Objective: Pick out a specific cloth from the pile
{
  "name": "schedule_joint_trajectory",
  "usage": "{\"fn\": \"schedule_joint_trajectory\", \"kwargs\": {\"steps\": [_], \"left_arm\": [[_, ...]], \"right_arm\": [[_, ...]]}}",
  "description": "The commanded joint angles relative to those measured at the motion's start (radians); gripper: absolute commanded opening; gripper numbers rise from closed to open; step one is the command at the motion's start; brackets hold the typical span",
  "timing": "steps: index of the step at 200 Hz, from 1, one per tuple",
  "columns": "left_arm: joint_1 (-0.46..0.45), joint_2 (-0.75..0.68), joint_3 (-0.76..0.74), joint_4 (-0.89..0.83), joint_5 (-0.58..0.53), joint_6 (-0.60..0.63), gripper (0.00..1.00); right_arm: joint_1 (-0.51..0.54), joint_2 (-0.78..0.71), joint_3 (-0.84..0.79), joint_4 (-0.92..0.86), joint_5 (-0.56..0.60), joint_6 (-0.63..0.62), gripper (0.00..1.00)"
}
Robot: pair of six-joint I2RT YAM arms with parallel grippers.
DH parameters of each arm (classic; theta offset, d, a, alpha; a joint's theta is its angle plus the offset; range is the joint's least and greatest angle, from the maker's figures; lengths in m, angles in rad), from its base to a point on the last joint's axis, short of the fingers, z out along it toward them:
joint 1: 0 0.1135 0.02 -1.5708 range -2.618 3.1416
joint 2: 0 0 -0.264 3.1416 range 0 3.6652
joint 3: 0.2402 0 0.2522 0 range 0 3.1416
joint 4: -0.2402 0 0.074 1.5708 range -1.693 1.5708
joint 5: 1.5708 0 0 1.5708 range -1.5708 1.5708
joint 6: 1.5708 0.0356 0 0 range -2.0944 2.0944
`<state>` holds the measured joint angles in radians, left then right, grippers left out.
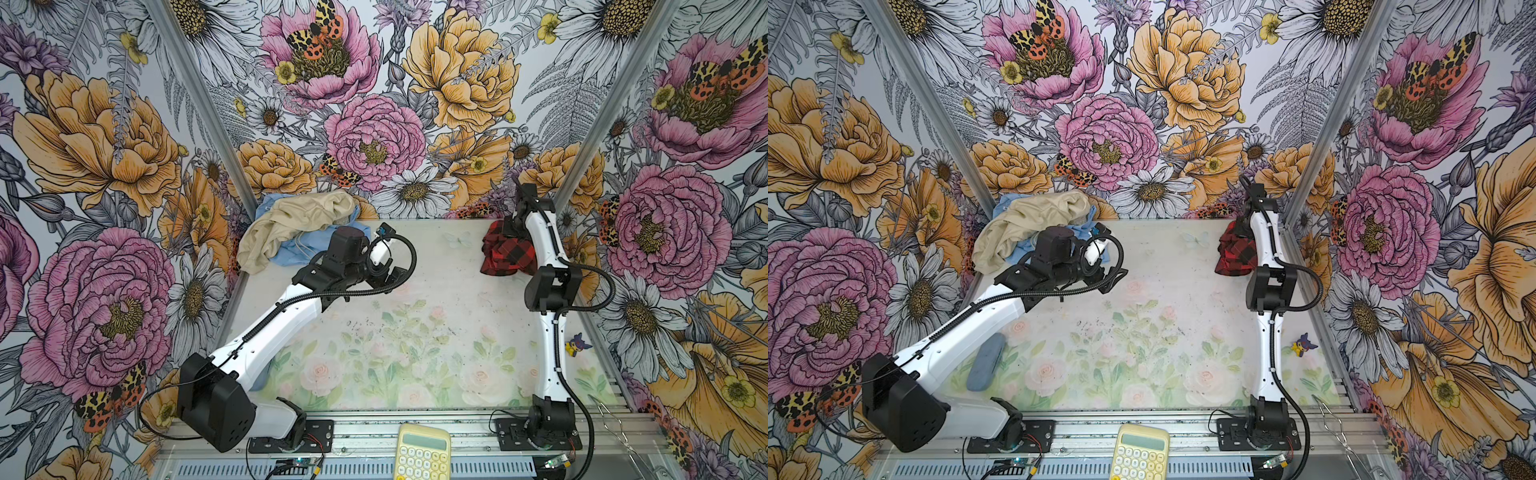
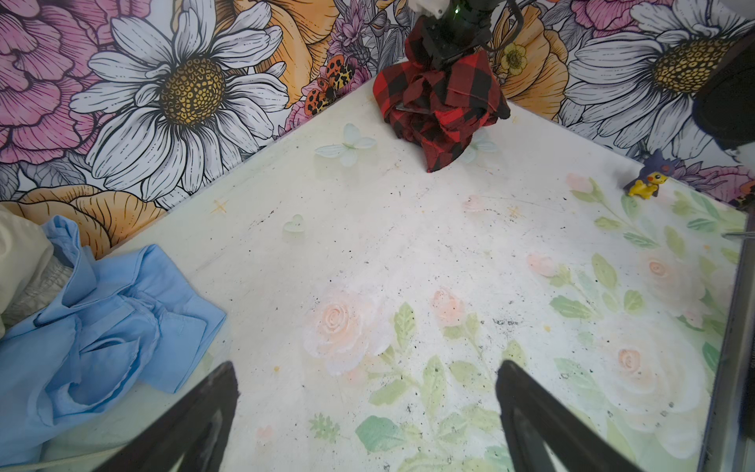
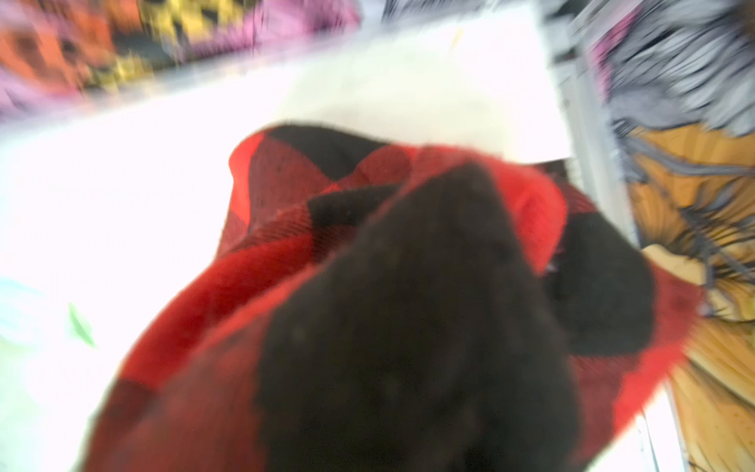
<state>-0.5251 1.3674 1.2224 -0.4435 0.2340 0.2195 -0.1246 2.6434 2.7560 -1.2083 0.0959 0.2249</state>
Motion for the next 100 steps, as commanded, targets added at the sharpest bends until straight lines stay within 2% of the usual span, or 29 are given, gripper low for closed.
{"fn": "schedule_joint_trajectory", "kwargs": {"steps": [1, 47, 50, 60, 66, 100], "left_arm": [[0.010, -0.010, -0.003, 0.020, 0.006, 0.004, 0.99], [0.008, -0.019, -0.004, 0.020, 0.006, 0.003, 0.99], [0.007, -0.019, -0.004, 0.020, 0.006, 0.004, 0.99], [0.007, -0.019, -0.005, 0.020, 0.006, 0.003, 0.99], [0.008, -0.019, -0.006, 0.020, 0.006, 0.005, 0.99], [0.009, -0.018, -0.006, 0.020, 0.004, 0.006, 0.99]], "right_arm": [[-0.033, -0.038, -0.007, 0.012, -0.047, 0.078, 0.00], [-0.050, -0.006, -0.127, 0.013, -0.102, 0.072, 0.00], [-0.051, -0.003, -0.128, 0.013, -0.105, 0.071, 0.04], [-0.049, 0.008, -0.127, 0.015, -0.127, 0.068, 0.29], [-0.048, 0.014, -0.124, 0.015, -0.136, 0.067, 0.38], [-0.035, 0.001, -0.122, 0.031, -0.108, 0.068, 0.70]]}}
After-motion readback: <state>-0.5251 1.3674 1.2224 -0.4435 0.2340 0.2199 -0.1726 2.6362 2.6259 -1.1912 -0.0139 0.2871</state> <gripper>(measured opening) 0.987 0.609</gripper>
